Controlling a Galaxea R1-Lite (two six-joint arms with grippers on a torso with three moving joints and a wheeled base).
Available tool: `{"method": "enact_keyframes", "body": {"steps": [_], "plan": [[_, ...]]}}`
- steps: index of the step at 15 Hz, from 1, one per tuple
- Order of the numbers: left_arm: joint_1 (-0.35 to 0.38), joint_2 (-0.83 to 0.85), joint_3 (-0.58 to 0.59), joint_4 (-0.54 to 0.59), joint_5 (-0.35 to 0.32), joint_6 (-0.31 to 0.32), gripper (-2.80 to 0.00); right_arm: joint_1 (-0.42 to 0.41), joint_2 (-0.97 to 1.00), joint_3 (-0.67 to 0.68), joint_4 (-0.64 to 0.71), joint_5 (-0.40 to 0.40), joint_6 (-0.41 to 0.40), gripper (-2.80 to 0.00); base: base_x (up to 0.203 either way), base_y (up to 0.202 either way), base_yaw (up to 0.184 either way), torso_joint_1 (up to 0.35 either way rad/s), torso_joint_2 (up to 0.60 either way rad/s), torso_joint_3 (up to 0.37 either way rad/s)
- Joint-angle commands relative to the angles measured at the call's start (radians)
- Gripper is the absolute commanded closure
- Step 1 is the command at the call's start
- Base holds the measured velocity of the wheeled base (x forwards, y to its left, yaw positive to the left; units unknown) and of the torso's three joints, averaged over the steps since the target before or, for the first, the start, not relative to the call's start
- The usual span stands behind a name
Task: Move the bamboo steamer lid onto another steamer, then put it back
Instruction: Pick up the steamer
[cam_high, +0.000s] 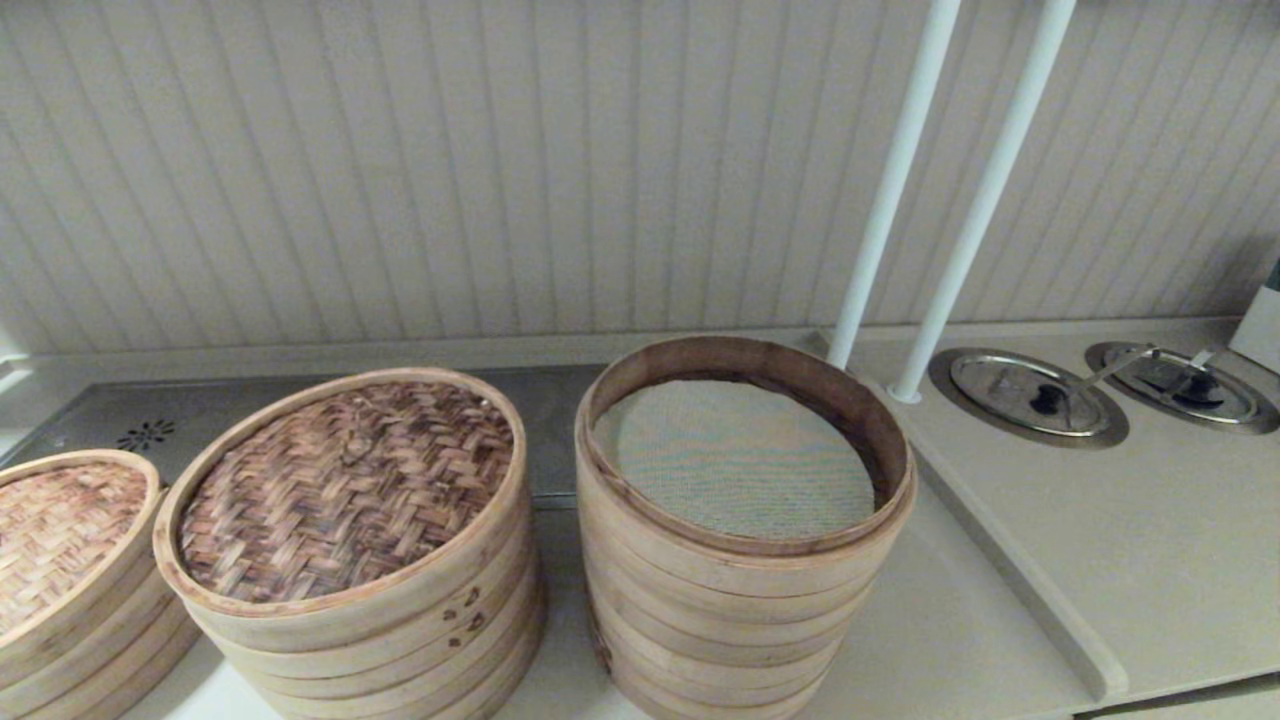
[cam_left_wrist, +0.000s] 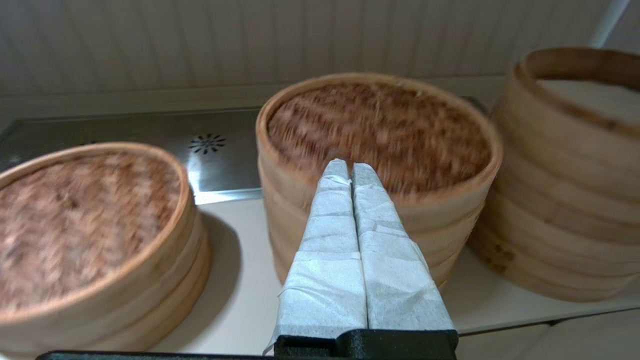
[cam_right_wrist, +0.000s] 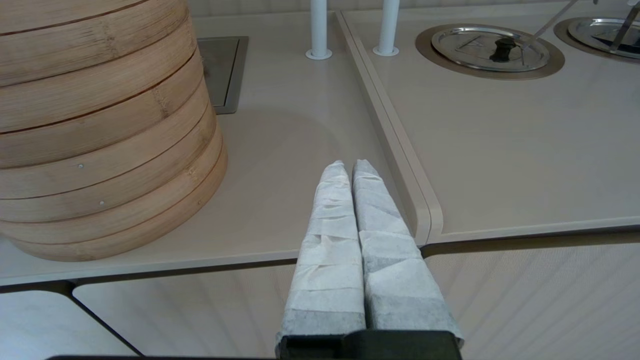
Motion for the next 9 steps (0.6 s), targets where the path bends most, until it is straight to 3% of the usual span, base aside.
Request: {"method": "enact_keyframes", "body": {"steps": [1, 6, 9], "plan": [[0.0, 0.265, -0.122, 0.005, -0.031, -0.003, 0.0, -0.001, 0.001, 0.003, 0.0, 0.0, 0.0, 0.0, 0.0, 0.0, 0.0, 0.0, 0.0, 0.0], [-0.016, 0.622, -0.277, 0.009, -0.12, -0.005, 0.0, 0.0, 0.001, 0.003, 0.0, 0.001, -0.001, 0.0, 0.0, 0.0, 0.0, 0.0, 0.0, 0.0], [-0.11, 0.779, -0.312, 0.008, -0.143, -0.006, 0.0, -0.001, 0.001, 0.003, 0.0, 0.0, -0.001, 0.0, 0.0, 0.0, 0.0, 0.0, 0.0, 0.0]]}}
